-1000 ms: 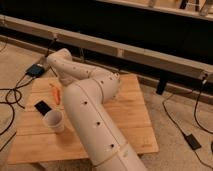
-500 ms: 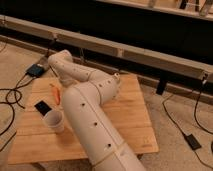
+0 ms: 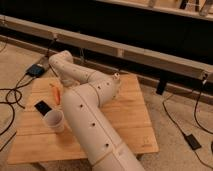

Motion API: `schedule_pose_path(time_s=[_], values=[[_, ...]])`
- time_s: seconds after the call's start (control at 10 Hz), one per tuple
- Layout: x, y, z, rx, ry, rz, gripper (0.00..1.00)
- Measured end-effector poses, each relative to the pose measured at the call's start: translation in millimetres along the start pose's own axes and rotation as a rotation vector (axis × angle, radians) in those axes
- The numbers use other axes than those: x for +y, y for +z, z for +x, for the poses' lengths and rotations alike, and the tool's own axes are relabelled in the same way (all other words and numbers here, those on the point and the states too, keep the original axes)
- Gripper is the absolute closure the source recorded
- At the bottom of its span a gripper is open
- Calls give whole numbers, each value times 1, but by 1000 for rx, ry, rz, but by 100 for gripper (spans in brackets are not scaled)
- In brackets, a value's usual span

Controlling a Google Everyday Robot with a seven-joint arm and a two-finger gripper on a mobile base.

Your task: Place the white sponge in the ceramic cup

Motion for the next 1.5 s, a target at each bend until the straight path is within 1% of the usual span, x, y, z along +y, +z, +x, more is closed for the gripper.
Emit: schedule_pose_path(time_s=[0.1, 0.2, 0.3, 0.4, 0.5, 0.6, 0.7, 1.0, 1.3, 1.5], values=[[1, 2, 2, 12, -3, 0, 51], [1, 2, 3, 18, -4, 0, 59], [1, 2, 4, 23, -3, 0, 71], [1, 1, 5, 26, -2, 2, 80], [1, -1, 5, 25, 3, 5, 91], [0, -5, 5, 21, 8, 8, 98], [0, -14, 4, 12, 16, 14, 100], [0, -41, 10, -7, 34, 28, 100], [8, -71, 26, -22, 44, 38, 100], [15, -85, 40, -35, 56, 39, 100]])
